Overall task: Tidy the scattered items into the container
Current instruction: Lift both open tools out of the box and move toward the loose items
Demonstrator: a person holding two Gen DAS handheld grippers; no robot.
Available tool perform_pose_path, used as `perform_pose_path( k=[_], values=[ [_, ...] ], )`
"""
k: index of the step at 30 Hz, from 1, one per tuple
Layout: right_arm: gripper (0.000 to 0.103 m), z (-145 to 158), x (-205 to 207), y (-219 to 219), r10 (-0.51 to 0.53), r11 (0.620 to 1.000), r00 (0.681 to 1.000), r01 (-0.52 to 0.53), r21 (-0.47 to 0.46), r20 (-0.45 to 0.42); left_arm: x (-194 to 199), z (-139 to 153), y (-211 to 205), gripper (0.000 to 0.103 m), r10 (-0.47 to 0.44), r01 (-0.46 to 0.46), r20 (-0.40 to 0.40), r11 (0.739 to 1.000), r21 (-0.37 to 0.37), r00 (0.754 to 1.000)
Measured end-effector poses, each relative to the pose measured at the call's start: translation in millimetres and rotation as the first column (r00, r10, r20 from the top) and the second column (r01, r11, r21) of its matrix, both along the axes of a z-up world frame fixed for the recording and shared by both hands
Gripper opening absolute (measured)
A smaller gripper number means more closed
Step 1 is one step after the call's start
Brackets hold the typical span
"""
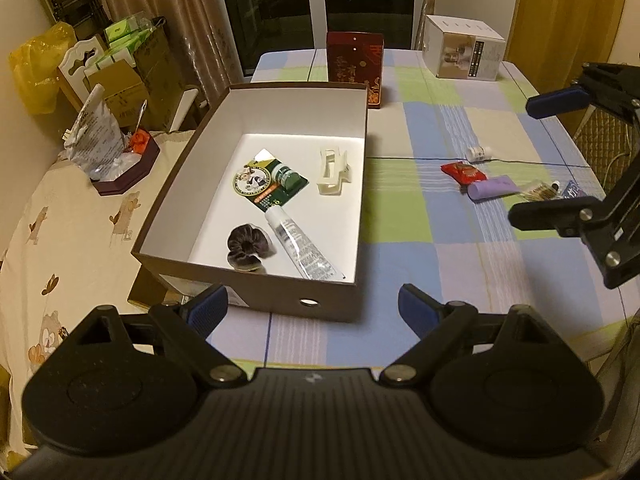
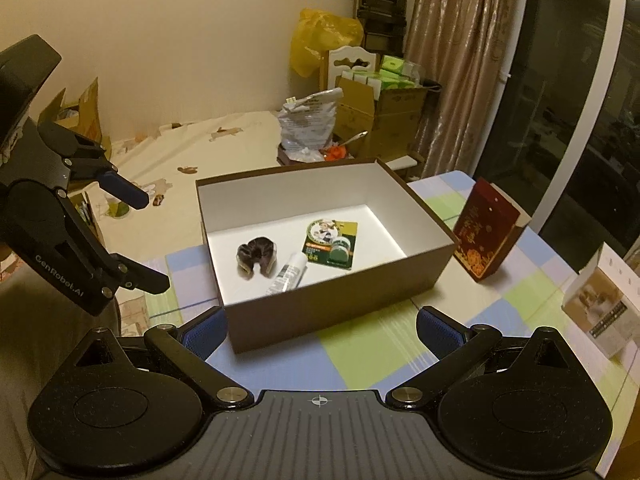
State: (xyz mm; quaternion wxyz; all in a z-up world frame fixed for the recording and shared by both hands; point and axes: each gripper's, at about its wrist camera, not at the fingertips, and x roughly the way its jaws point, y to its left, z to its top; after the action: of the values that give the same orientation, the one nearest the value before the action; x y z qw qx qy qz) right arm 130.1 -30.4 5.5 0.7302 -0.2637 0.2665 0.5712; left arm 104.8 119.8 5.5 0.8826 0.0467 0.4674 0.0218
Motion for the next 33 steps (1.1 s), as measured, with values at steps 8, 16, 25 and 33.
perform_pose_path(
  k=[8,16,25,33],
  values=[
    [0.103,1.4,-5.7,-30.1,-0.039,0.999,0.999,0.04,0.029,-0.017,-7.0,-0.3,-19.1,0.09,-0.015,0.015,0.008,1.0,0.004,1.0],
    [0.103,2.1,-8.3,-64.1,-0.086,0.995,0.996,0.088,0.049,-0.036,-5.5,-5.2,-40.0,0.09,-0.037,0.037,0.004,0.999,-0.009,0.999],
    [0.103,-9.4,-6.6,-105.1,-0.171,0.984,0.984,0.173,0.04,-0.054,4.3,-21.8,-69.5,0.09,-0.081,0.08,-0.019,0.996,-0.039,0.997],
    [0.103,-15.7,8.1,-145.1,-0.281,0.958,0.956,0.285,0.036,-0.083,22.8,-37.3,-94.5,0.09,-0.119,0.117,-0.03,0.992,-0.052,0.992]
  ],
)
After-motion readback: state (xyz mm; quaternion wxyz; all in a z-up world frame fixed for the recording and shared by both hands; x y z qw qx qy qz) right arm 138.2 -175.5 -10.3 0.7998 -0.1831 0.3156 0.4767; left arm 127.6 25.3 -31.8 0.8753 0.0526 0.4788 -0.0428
